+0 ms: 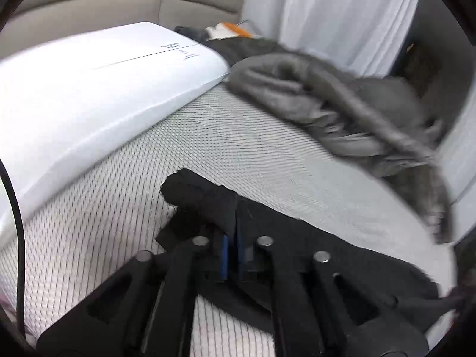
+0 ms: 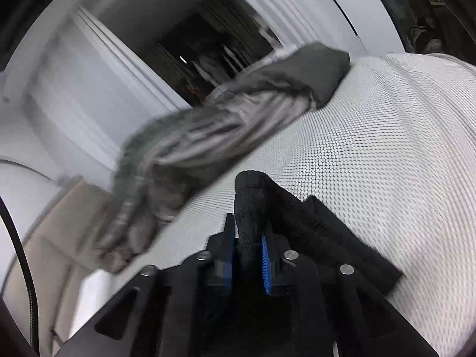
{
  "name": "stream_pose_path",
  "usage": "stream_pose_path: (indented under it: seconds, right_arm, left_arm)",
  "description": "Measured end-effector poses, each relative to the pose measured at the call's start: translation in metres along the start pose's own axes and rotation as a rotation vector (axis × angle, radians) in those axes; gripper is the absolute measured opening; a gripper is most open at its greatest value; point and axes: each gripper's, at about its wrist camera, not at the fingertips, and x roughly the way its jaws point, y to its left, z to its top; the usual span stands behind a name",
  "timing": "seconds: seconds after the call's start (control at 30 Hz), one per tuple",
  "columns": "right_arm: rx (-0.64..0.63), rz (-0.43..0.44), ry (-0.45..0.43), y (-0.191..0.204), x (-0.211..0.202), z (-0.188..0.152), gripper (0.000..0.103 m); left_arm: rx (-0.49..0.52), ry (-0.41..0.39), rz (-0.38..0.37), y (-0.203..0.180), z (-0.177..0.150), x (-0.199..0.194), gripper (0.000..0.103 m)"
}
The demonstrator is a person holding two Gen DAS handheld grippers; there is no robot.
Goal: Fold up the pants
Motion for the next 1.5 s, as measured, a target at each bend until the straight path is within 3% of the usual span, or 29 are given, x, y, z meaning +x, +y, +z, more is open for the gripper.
stream_pose_path:
  seconds: [0.07,0.1,0.13,0.17,0.27,0.43,0.6,0.73,0.8,0.9,0.93,1.03,1.13,1.3,1.33,1.4,1.5]
  right_arm:
    - [-0.014,-0.082,0.024,0.009,0.034,0.011,0.049]
    - [-0.023,-0.122,0.028,0.010,0.041,0.012,0.050]
    - [-0.027,-0.141,0.024,0.011,0.043,0.009,0.050]
    - [-0.030,-0.129,0.017,0.014,0.041,0.006,0.051]
    - [-0.087,-0.045,0.004,0.024,0.024,-0.012,0.071]
    - [-0.098,0.037,0.001,0.036,-0.011,-0.044,0.078]
    - [-0.134,0.074,0.026,0.054,-0.040,-0.071,0.083]
    - [-0.199,0.116,0.058,0.066,-0.058,-0.094,0.086]
    - [-0.249,0.105,0.063,0.072,-0.066,-0.104,0.086]
    - [-0.276,0.107,0.079,0.073,-0.075,-0.116,0.086]
    - [-0.271,0.122,0.095,0.073,-0.077,-0.121,0.086]
    - [-0.259,0.155,0.109,0.072,-0.082,-0.131,0.086]
    - [-0.270,0.129,0.100,0.076,-0.085,-0.140,0.086]
    - [-0.257,0.126,0.096,0.083,-0.086,-0.145,0.086]
    - [-0.257,0.131,0.090,0.084,-0.085,-0.145,0.086]
    - [-0.249,0.137,0.080,0.083,-0.083,-0.143,0.086]
    - [-0.237,0.157,0.090,0.074,-0.076,-0.141,0.086]
  left_arm:
    - [0.047,0.023,0.066,-0.021,0.009,0.028,0.024]
    - [0.067,0.052,0.072,-0.028,0.011,0.039,0.044]
    - [0.066,0.059,0.067,-0.032,0.009,0.042,0.057]
    - [0.059,0.044,0.070,-0.034,0.008,0.040,0.061]
    - [0.082,0.016,0.020,-0.038,0.003,0.025,0.071]
    - [0.105,0.004,-0.017,-0.033,-0.013,-0.009,0.085]
    - [0.046,0.023,-0.071,-0.016,-0.040,-0.044,0.097]
    - [-0.063,0.101,-0.123,-0.006,-0.071,-0.044,0.097]
    - [-0.137,0.102,-0.142,0.005,-0.083,-0.037,0.094]
    - [-0.202,0.078,-0.156,0.029,-0.101,-0.029,0.072]
    - [-0.244,0.078,-0.200,0.041,-0.107,-0.025,0.064]
    - [-0.264,0.142,-0.304,0.056,-0.106,-0.012,0.054]
    - [-0.264,0.195,-0.347,0.058,-0.114,0.004,0.046]
    - [-0.342,0.287,-0.403,0.055,-0.118,0.038,0.044]
    - [-0.323,0.278,-0.421,0.051,-0.117,0.038,0.043]
    - [-0.297,0.245,-0.387,0.046,-0.116,0.035,0.043]
    - [-0.326,0.216,-0.368,0.043,-0.116,0.034,0.039]
